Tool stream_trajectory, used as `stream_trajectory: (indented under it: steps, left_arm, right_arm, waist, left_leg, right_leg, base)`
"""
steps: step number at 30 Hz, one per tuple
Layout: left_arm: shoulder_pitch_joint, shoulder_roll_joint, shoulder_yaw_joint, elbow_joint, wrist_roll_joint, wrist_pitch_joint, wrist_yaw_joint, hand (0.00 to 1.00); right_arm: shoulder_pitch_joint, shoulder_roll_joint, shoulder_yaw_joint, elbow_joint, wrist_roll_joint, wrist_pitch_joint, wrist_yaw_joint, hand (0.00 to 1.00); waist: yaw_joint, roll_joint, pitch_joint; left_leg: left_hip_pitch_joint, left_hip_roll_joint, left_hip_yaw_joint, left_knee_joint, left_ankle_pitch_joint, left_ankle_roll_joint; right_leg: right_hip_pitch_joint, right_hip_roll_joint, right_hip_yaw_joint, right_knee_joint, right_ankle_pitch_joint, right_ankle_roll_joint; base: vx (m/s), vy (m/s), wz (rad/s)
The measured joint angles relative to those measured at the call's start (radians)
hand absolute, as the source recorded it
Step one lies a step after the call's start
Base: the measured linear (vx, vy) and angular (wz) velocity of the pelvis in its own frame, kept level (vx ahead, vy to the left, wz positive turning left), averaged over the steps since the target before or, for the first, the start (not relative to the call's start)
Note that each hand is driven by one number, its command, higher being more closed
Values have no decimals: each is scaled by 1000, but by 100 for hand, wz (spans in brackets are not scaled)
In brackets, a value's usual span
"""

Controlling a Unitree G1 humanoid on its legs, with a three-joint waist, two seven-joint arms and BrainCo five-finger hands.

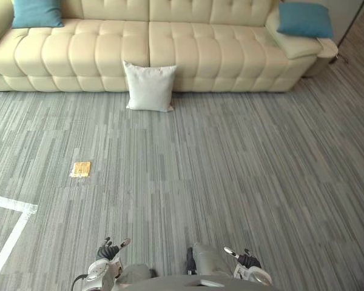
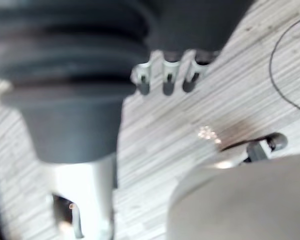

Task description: Pick up cushions and gather them together orderly.

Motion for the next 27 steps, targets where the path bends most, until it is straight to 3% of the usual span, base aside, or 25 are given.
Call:
stream_trajectory:
  steps: [2, 3, 5, 7, 10, 12, 13, 15, 17, 18, 19, 20, 21, 24, 25, 27]
  left_arm:
    - [-20, -9, 7, -2, 1, -1, 0, 0]
    - [-21, -15, 35, -12, 1, -1, -1, 0]
    - [-13, -16, 53, -32, 0, -4, -4, 0]
    - [0, -22, 50, -57, -1, -7, -12, 0]
    - [-7, -22, 53, -61, -1, -7, -19, 0]
    - [-8, -18, 51, -68, 0, -10, -19, 0]
    - [-15, -16, 50, -74, 1, -14, -19, 0]
    - [-14, -17, 47, -79, 2, -24, -19, 0]
    - [-15, -16, 47, -89, 2, -34, -19, 0]
    - [-11, -9, 51, -90, 2, -34, -21, 0]
    - [-8, -9, 51, -89, 3, -34, -22, 0]
    - [-9, 4, 49, -80, 4, -34, -23, 0]
    - [-9, 10, 48, -78, 4, -34, -24, 0]
    - [-20, 42, 41, -49, 12, -24, -28, 0]
    - [-18, 46, 39, -32, 21, -13, -28, 0]
    - [-13, 45, 39, -31, 22, -10, -28, 0]
  right_arm:
    - [-10, -7, 2, -2, 1, 1, 1, 0]
    - [-19, -9, 2, 3, 8, 3, -1, 0]
    - [-9, 1, 20, 5, 15, 2, -1, 0]
    - [-15, 3, 52, 6, 16, 0, 0, 0]
    - [-61, 22, 52, 6, 16, 3, 0, 0]
    - [-57, 28, 48, 2, 16, 5, 0, 0]
    - [-54, 33, 46, -5, 16, 6, -1, 0]
    - [-43, 36, 47, -5, 16, 5, -1, 0]
    - [-48, 40, 51, -7, 15, 4, -1, 0]
    - [-46, 49, 52, -7, 14, 5, 0, 0]
    - [-39, 56, 51, -6, 13, 5, 0, 0]
    - [-34, 66, 49, -4, 11, 6, 0, 0]
    - [-34, 73, 47, -5, 9, 6, 1, 0]
    - [-22, 85, 48, -6, 2, 6, 2, 0]
    - [-23, 85, 49, -10, -3, 2, 5, 0]
    - [-23, 82, 50, -16, -6, -4, 6, 0]
  waist:
    - [-3, 12, 6]
    - [-5, 19, 10]
    - [1, -2, 15]
    - [20, -17, 8]
    - [43, 7, 5]
    - [51, 2, 10]
    - [57, -7, 17]
    - [64, -14, 20]
    - [78, -13, 15]
    - [88, -22, 7]
    - [85, -24, -9]
    - [76, -60, -18]
    - [76, -71, -18]
    - [61, -108, -18]
    - [61, -106, -11]
    - [56, -99, -8]
  left_leg:
    - [-83, 0, 2, 184, 99, -11]
    - [-154, 25, 5, 389, 147, -21]
    - [-224, 80, 71, 669, 148, -24]
    - [-320, 150, 168, 773, 142, -12]
    - [-523, 192, 217, 743, 125, 11]
    - [-586, 190, 253, 642, 120, 17]
    - [-609, 175, 285, 495, 120, 17]
    - [-622, 139, 291, 285, 150, 11]
    - [-646, 120, 272, 109, 220, 23]
    - [-662, 110, 269, 153, 303, 68]
    - [-667, 95, 271, 172, 320, 82]
    - [-656, 65, 291, 195, 275, 100]
    - [-644, 57, 303, 193, 264, 104]
    - [-562, 20, 306, 189, 196, 126]
    - [-475, 13, 309, 181, 161, 130]
    - [-375, 11, 314, 130, 134, 127]
  right_leg:
    - [37, 9, 0, -21, -39, -19]
    - [139, 42, 15, -95, -51, -22]
    - [346, 64, 45, -222, -51, -23]
    - [455, 74, 79, -289, -51, -22]
    - [559, 83, 114, -409, -51, -21]
    - [621, 69, 118, -452, -62, -2]
    - [692, 49, 118, -482, -76, 21]
    - [751, 23, 133, -505, -98, 60]
    - [786, 2, 148, -535, -151, 103]
    - [797, -20, 177, -536, -183, 124]
    - [797, -39, 195, -518, -190, 137]
    - [749, -82, 210, -405, -189, 149]
    - [725, -94, 218, -344, -184, 156]
    - [555, -122, 258, 91, -72, 201]
    - [466, -119, 264, 306, -73, 206]
    - [370, -117, 230, 405, -87, 195]
  base:
    - [662, -197, 7]
    - [732, -215, -4]
    - [750, -240, -2]
    - [519, -153, -27]
    - [407, -1, -38]
    - [367, 79, -15]
    - [386, 113, -3]
    - [397, 139, -17]
    - [468, 258, -74]
    - [472, 312, -86]
    - [659, 404, -61]
    - [465, 266, -23]
    - [582, 338, -15]
    - [462, 271, 8]
    - [501, 226, 6]
    - [496, 172, -5]
